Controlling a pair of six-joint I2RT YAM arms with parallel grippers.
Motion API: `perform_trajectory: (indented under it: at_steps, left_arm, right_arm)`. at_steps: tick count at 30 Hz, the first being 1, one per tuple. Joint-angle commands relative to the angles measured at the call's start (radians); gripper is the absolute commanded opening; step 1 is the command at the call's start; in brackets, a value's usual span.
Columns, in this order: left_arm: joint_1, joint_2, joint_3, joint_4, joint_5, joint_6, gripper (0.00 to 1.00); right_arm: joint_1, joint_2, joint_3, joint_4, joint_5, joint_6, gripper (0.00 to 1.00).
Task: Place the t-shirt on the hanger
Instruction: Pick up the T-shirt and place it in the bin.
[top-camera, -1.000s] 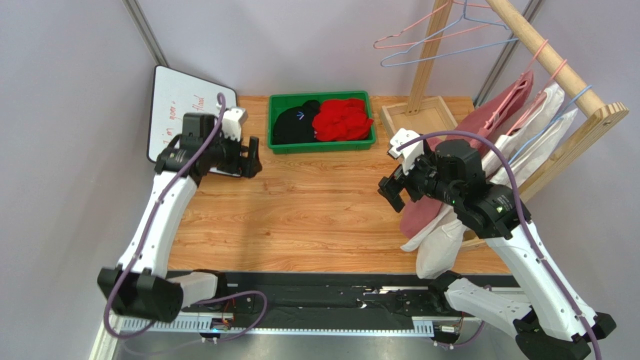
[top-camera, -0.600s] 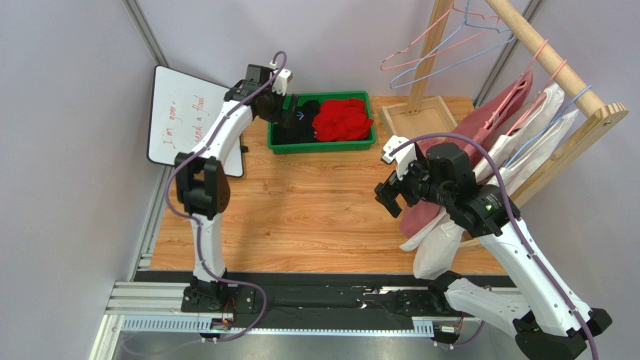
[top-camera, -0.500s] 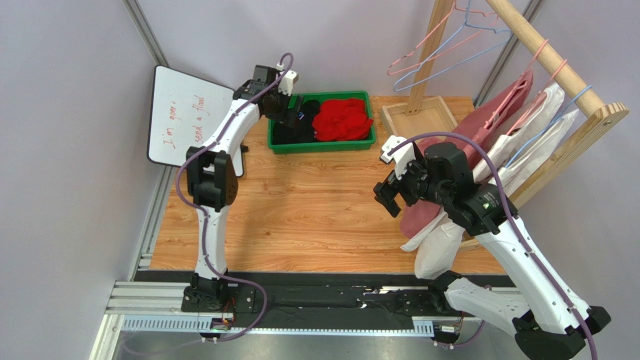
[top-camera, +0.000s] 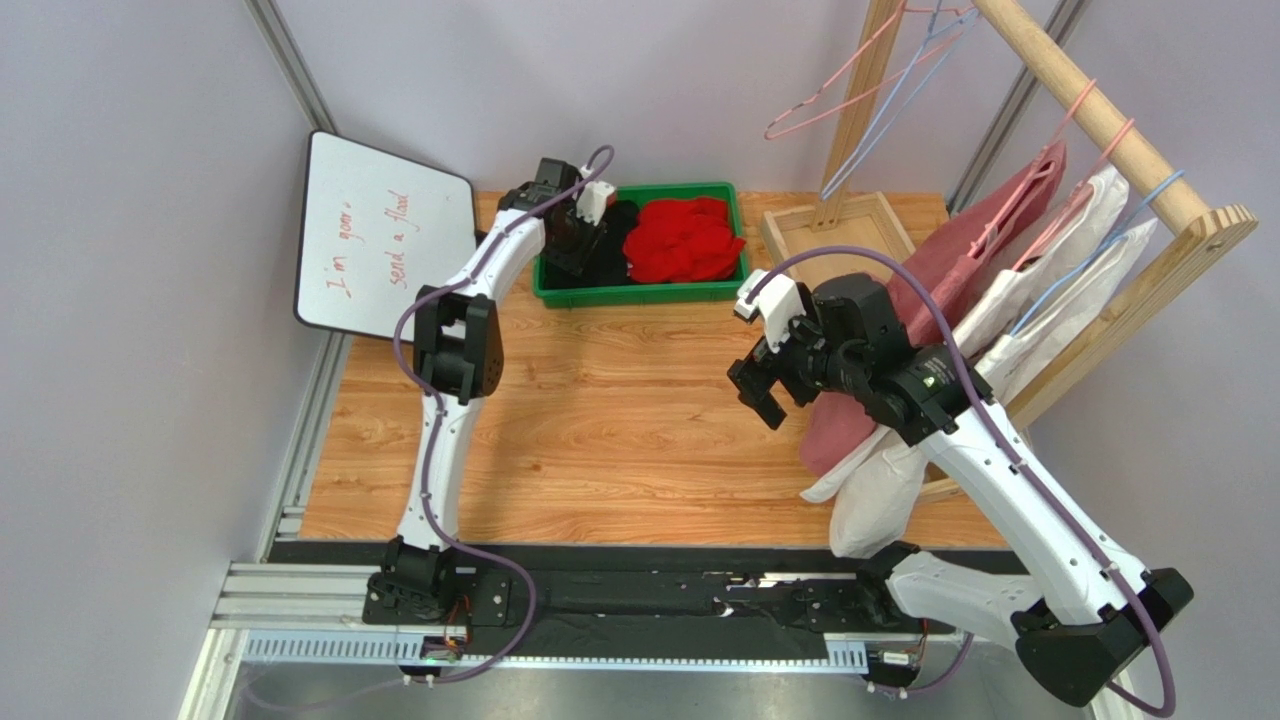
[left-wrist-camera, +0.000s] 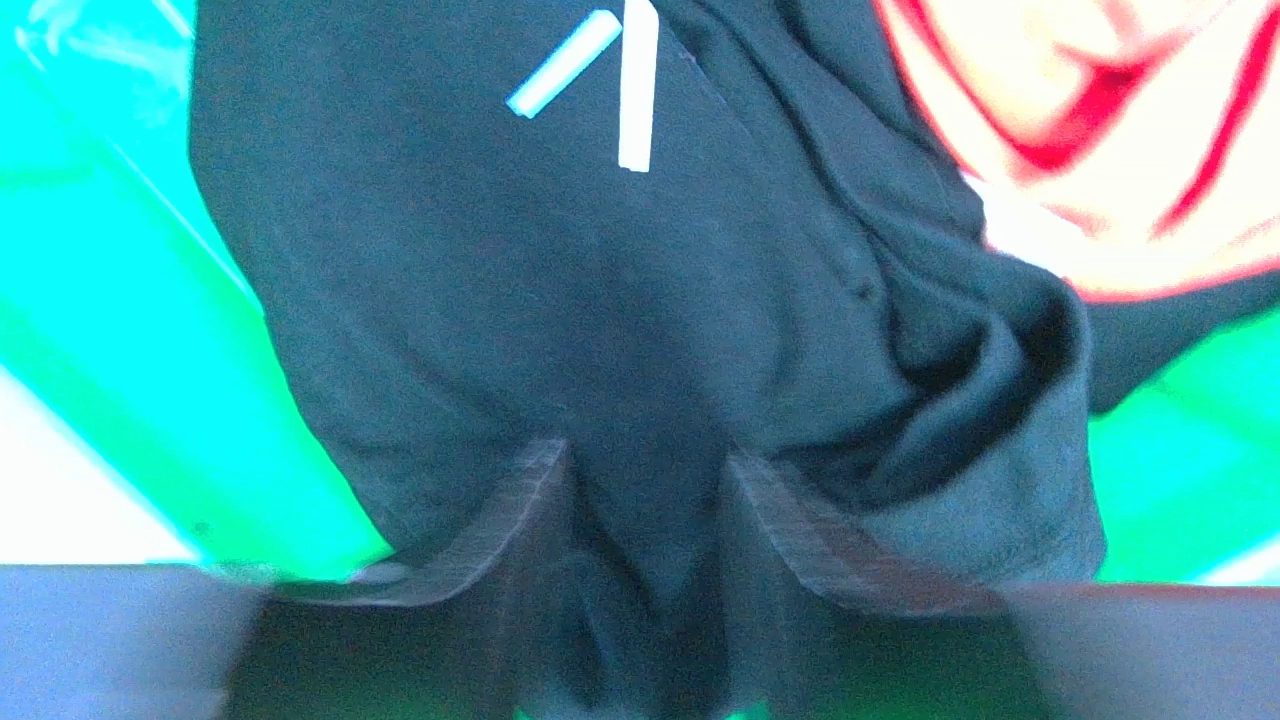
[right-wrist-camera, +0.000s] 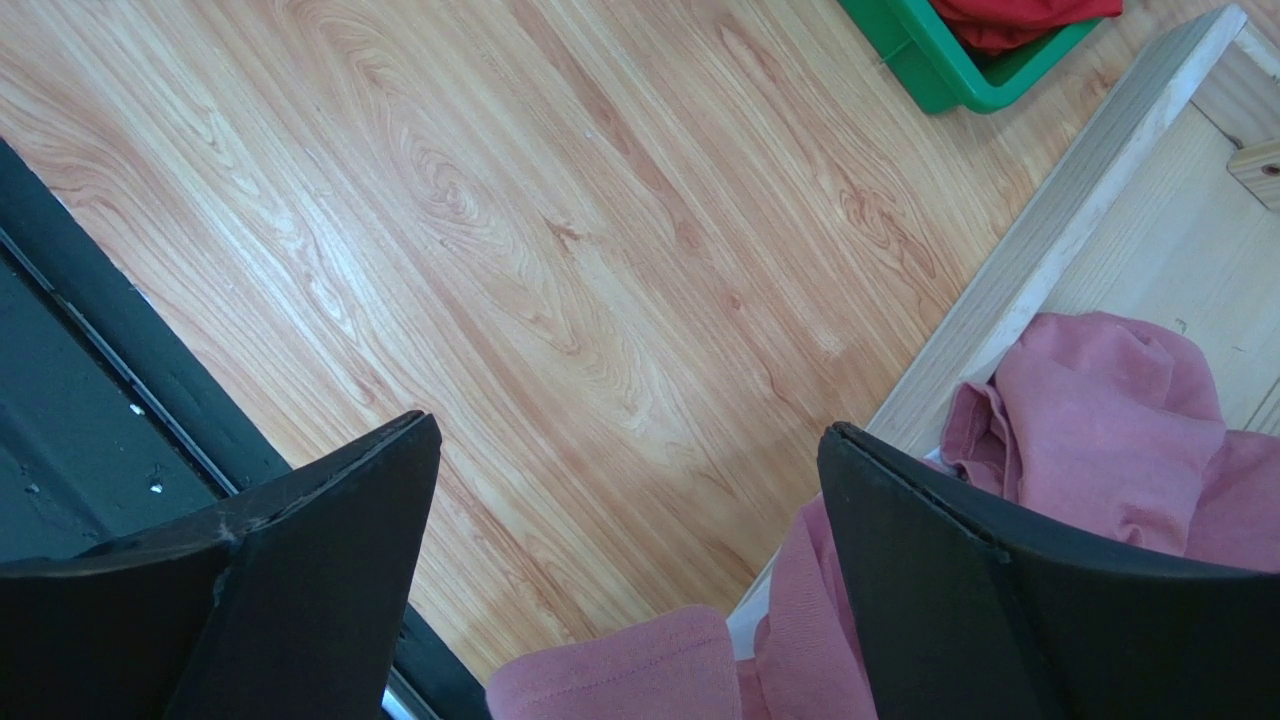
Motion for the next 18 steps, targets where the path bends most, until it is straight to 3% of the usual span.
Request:
perform_trajectory:
  at_steps: [1, 2, 11, 18]
  left_arm:
    - [-0.003, -0.050, 0.088, -0.148, 0.045, 0.068, 0.08]
    - [0.002, -0.079, 0.118, -0.162, 0.072, 0.068, 0.00]
    - [0.005, -0.494, 0.123, -0.034, 0.255, -0.067, 0.00]
    - [-0.035, -0.784, -0.027, -0.061, 0.405, -0.176, 0.00]
  right_arm:
    - [-0.002, -0.006, 0.029, 0.056, 0.010, -0.012, 1.00]
    - [-0.004, -0.008, 0.030, 0.057, 0.009, -0.012, 1.00]
    - [-0.002, 0.003, 0.040, 0.123, 0.013, 0.055, 1.00]
    - [-0.004, 0.024, 0.070, 0.188, 0.042, 0.118, 1.00]
